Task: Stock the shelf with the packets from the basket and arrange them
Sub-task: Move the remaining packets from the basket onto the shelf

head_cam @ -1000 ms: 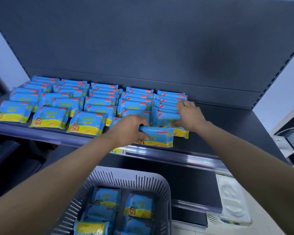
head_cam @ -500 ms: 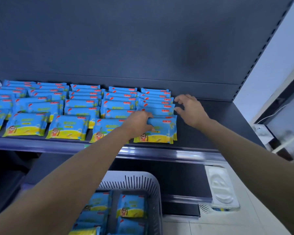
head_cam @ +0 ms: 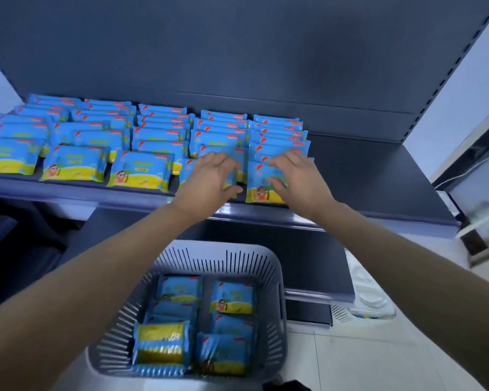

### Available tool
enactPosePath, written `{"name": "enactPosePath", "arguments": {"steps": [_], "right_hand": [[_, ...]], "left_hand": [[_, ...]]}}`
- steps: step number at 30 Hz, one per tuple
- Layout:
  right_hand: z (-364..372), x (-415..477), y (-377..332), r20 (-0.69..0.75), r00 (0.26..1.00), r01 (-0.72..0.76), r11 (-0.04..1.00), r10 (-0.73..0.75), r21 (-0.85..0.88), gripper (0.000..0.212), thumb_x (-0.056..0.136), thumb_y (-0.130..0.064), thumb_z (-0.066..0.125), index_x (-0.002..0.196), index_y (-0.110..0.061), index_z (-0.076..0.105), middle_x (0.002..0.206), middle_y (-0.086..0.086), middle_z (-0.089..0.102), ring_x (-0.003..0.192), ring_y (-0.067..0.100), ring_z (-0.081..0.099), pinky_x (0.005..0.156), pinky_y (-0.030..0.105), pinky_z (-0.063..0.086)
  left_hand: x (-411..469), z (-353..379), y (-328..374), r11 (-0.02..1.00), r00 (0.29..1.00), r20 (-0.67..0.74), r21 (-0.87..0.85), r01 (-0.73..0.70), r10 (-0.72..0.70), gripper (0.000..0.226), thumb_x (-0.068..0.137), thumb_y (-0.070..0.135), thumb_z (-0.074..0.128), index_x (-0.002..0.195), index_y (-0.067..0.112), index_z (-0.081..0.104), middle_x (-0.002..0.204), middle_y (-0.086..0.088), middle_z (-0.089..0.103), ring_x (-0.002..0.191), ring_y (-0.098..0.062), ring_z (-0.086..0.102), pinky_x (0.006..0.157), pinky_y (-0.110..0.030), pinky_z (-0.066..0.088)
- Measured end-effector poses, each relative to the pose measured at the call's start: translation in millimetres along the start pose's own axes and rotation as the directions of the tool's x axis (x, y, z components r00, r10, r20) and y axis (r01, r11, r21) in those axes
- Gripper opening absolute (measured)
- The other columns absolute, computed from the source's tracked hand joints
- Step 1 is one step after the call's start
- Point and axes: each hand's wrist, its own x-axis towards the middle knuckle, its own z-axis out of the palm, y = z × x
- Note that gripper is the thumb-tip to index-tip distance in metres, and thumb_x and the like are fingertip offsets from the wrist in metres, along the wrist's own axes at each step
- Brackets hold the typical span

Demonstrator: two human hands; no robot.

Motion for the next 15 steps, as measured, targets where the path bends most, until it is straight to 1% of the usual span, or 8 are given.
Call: {"name": "enactPosePath", "arguments": {"steps": [2,3,4,6,8,11,13,15], "right_hand": [[22.2,-17.3,-21.3,0.057,0.996,0.062,0.998,-0.062,0.006,0.027,0.087,-0.016,0.059,0.113,-0.007,0.060,0.111,0.012,0.059,0.108,0.032,0.052,0.090,0.043,0.038],[35.7,-27.0,-30.8,0.089,0.991,0.096,0.995,-0.096,0.004,0.027,0.087,-0.017,0.059,0.113,-0.007,0.060,0.111,0.012,0.060,0.107,0.033,0.053,0.089,0.042,0.039],[49.7,-36.8,-40.3,0.134,0.984,0.118,0.993,-0.118,0.009,0.028,0.088,-0.018,0.059,0.114,-0.007,0.059,0.112,0.012,0.060,0.108,0.033,0.053,0.089,0.041,0.038],[77.8,-56.1,-57.9,0.274,0.954,0.121,0.993,-0.120,0.015,0.031,0.093,-0.022,0.053,0.122,-0.010,0.055,0.121,0.011,0.056,0.113,0.031,0.049,0.092,0.040,0.035],[105.5,-72.7,-71.1,0.422,0.901,0.104,0.995,-0.096,0.006,0.034,0.095,-0.023,0.048,0.127,-0.013,0.050,0.125,0.009,0.052,0.116,0.029,0.046,0.094,0.038,0.032],[145.5,-97.8,-83.2,0.552,0.831,0.078,0.997,-0.072,0.011,0.029,0.094,-0.023,0.049,0.120,-0.010,0.051,0.117,0.011,0.053,0.110,0.030,0.048,0.090,0.038,0.035],[167.9,-111.7,-89.0,0.623,0.781,0.062,0.998,-0.043,-0.008,0.030,0.093,-0.023,0.049,0.119,-0.009,0.052,0.115,0.012,0.053,0.108,0.031,0.049,0.089,0.037,0.037],[184.2,-121.6,-93.9,0.698,0.716,0.040,0.998,0.003,-0.046,0.035,0.094,-0.024,0.047,0.125,-0.008,0.050,0.122,0.014,0.052,0.113,0.031,0.047,0.092,0.038,0.039]], "left_hand": [[-38.3,-1.2,-13.7,1.000,0.999,0.029,0.008,0.016,-0.016,0.039,0.076,0.020,0.074,0.109,0.002,0.063,0.105,-0.014,0.062,0.103,-0.034,0.054,0.092,-0.033,0.032],[-57.4,-0.1,-19.8,0.999,0.997,0.070,0.010,0.045,-0.045,0.039,0.076,0.021,0.075,0.109,0.003,0.063,0.106,-0.013,0.061,0.105,-0.033,0.053,0.092,-0.033,0.032],[-75.8,1.9,-25.3,0.997,0.988,0.134,0.012,0.079,-0.080,0.040,0.077,0.022,0.075,0.111,0.004,0.062,0.109,-0.011,0.060,0.108,-0.032,0.051,0.093,-0.032,0.031],[-111.2,10.3,-39.1,0.990,0.951,0.273,0.022,0.142,-0.143,0.042,0.080,0.024,0.072,0.116,0.006,0.060,0.114,-0.010,0.058,0.112,-0.029,0.049,0.095,-0.031,0.031],[-143.1,20.2,-53.8,0.981,0.909,0.370,0.035,0.193,-0.192,0.043,0.080,0.024,0.072,0.117,0.006,0.060,0.115,-0.012,0.058,0.112,-0.030,0.050,0.097,-0.034,0.032],[-182.4,33.1,-72.6,0.965,0.836,0.488,0.060,0.254,-0.250,0.045,0.078,0.029,0.073,0.115,0.007,0.060,0.111,-0.011,0.059,0.108,-0.029,0.052,0.092,-0.033,0.034],[-203.3,40.4,-83.1,0.954,0.797,0.532,0.079,0.290,-0.286,0.047,0.079,0.032,0.072,0.117,0.010,0.059,0.115,-0.008,0.058,0.110,-0.026,0.050,0.093,-0.031,0.034],[-220.1,48.3,-92.0,0.944,0.771,0.558,0.077,0.321,-0.308,0.048,0.079,0.032,0.072,0.120,0.010,0.058,0.120,-0.007,0.055,0.114,-0.025,0.049,0.096,-0.032,0.034]]}}
